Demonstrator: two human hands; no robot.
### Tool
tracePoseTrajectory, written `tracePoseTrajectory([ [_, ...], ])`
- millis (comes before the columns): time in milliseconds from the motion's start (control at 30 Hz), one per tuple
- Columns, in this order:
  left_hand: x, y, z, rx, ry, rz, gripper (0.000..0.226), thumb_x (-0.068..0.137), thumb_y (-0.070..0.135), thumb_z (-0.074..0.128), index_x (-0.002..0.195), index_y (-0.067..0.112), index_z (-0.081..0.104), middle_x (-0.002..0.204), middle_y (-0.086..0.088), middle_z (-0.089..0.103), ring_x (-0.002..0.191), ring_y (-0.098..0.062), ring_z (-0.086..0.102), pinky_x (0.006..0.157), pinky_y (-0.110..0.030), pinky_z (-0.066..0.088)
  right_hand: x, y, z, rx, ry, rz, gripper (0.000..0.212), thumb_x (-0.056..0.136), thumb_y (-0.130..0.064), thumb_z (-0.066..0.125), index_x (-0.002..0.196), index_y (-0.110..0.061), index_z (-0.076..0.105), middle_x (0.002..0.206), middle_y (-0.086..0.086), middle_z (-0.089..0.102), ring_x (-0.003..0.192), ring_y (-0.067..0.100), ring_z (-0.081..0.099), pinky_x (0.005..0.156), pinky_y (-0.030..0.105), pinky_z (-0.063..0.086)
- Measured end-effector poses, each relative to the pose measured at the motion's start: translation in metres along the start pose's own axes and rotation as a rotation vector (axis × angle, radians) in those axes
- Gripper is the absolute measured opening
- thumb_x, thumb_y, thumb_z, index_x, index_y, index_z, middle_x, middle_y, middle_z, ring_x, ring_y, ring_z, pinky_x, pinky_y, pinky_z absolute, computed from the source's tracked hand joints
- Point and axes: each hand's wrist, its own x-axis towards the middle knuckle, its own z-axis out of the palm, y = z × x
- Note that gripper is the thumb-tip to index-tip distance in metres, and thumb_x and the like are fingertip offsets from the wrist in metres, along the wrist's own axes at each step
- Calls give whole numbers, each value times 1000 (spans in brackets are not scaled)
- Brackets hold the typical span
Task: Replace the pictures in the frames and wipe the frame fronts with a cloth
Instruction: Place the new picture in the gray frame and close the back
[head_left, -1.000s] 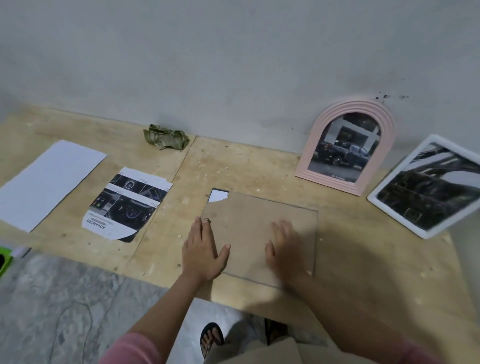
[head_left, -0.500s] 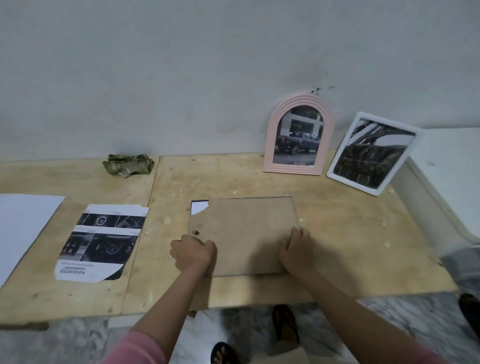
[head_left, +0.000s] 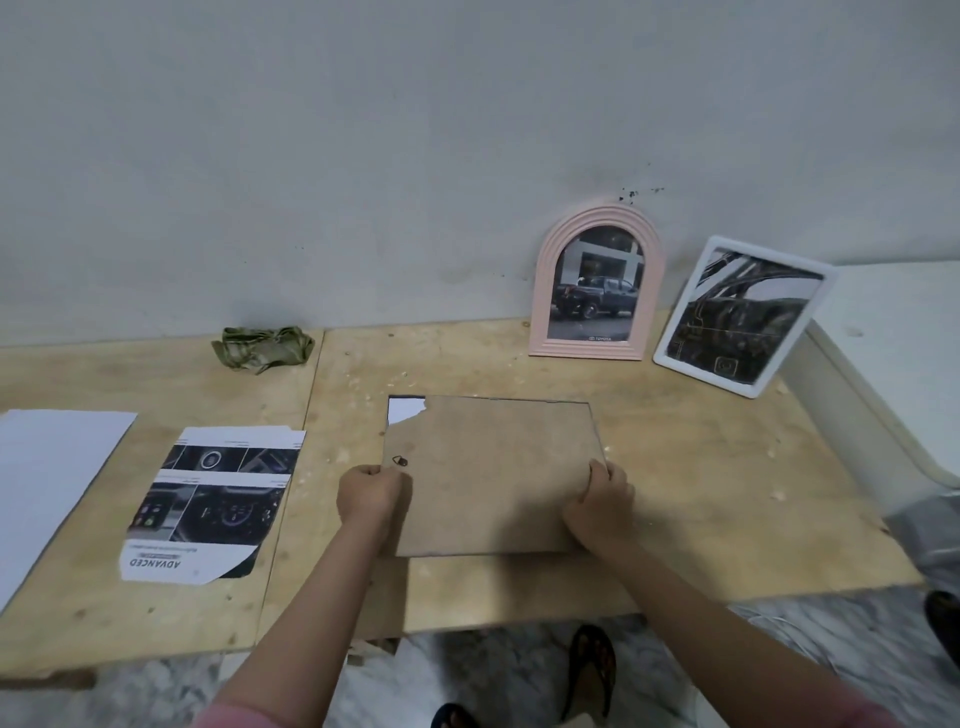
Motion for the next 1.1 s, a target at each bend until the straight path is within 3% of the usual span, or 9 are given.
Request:
tracePoseTrajectory([
  [67, 2, 12, -7, -45, -60, -5, 19, 83, 9, 57, 65, 13, 52, 77, -10, 55, 74, -26, 48, 62, -28, 37, -3, -4, -5, 0, 0, -25, 55, 57, -17, 39, 106, 1, 58, 116, 30, 51, 98, 47, 50, 86, 47, 42],
  [133, -7, 28, -14, -76, -146, -17, 17, 78, 6, 59, 66, 13, 49, 70, -9, 49, 64, -22, 42, 58, -27, 33, -13, -20, -15, -9, -2, -90, 59, 65, -23, 39, 117, -3, 57, 130, 29, 44, 115, 47, 43, 99, 50, 36],
  [233, -29, 54, -17, -108, -276, 20, 14, 75, 7, 64, 71, 13, 52, 61, -6, 48, 52, -19, 41, 55, -25, 33, -47, -65, -39, 207, -106, -267, 59, 87, -40, 43, 134, -6, 47, 140, 18, 42, 131, 32, 37, 110, 37, 29],
  [333, -50, 76, -14, -147, -346, 92, 12, 77, 14, 68, 71, 11, 58, 62, -4, 55, 51, -17, 48, 53, -23, 36, -78, -104, -65, 281, -213, -404, 61, 89, -47, 54, 137, -11, 43, 138, 6, 44, 126, 19, 43, 99, 21, 32],
  [500, -71, 103, -10, -183, -410, 170, 20, 86, 23, 57, 71, 11, 62, 62, -1, 59, 50, -14, 50, 52, -23, 36, -93, -134, -101, 250, -228, -360, 57, 78, -59, 60, 115, -16, 54, 115, 4, 60, 102, 18, 56, 85, 32, 49],
  [667, -84, 118, -3, -168, -449, 253, 36, 92, 35, 51, 70, 11, 66, 59, 0, 65, 55, -15, 52, 59, -28, 37, -97, -148, -133, 100, -208, -334, 24, 82, -38, 59, 88, -15, 57, 85, 3, 62, 84, 22, 60, 68, 29, 47],
  [867, -99, 131, 16, -185, -550, 338, 41, 95, 39, 43, 83, 13, 72, 81, 1, 71, 65, -14, 54, 64, -29, 36, -92, -162, -165, -78, -120, -371, 40, 84, -13, 48, 124, -18, 51, 115, 6, 62, 105, 26, 59, 75, 27, 44],
  [1000, -94, 123, 36, -161, -577, 308, 37, 96, 40, 41, 95, 14, 68, 84, 1, 66, 71, -16, 55, 66, -29, 36, -78, -156, -191, -181, -23, -313, 9, 88, -14, 48, 94, -9, 52, 98, 13, 60, 83, 27, 58, 66, 30, 45],
  [1100, -79, 102, 51, -102, -574, 220, 33, 95, 40, 43, 99, 13, 62, 92, -3, 63, 78, -19, 54, 70, -30, 36, -55, -137, -218, -85, 53, -238, 9, 89, -14, 48, 90, -6, 50, 81, 8, 53, 70, 24, 55, 56, 27, 42],
])
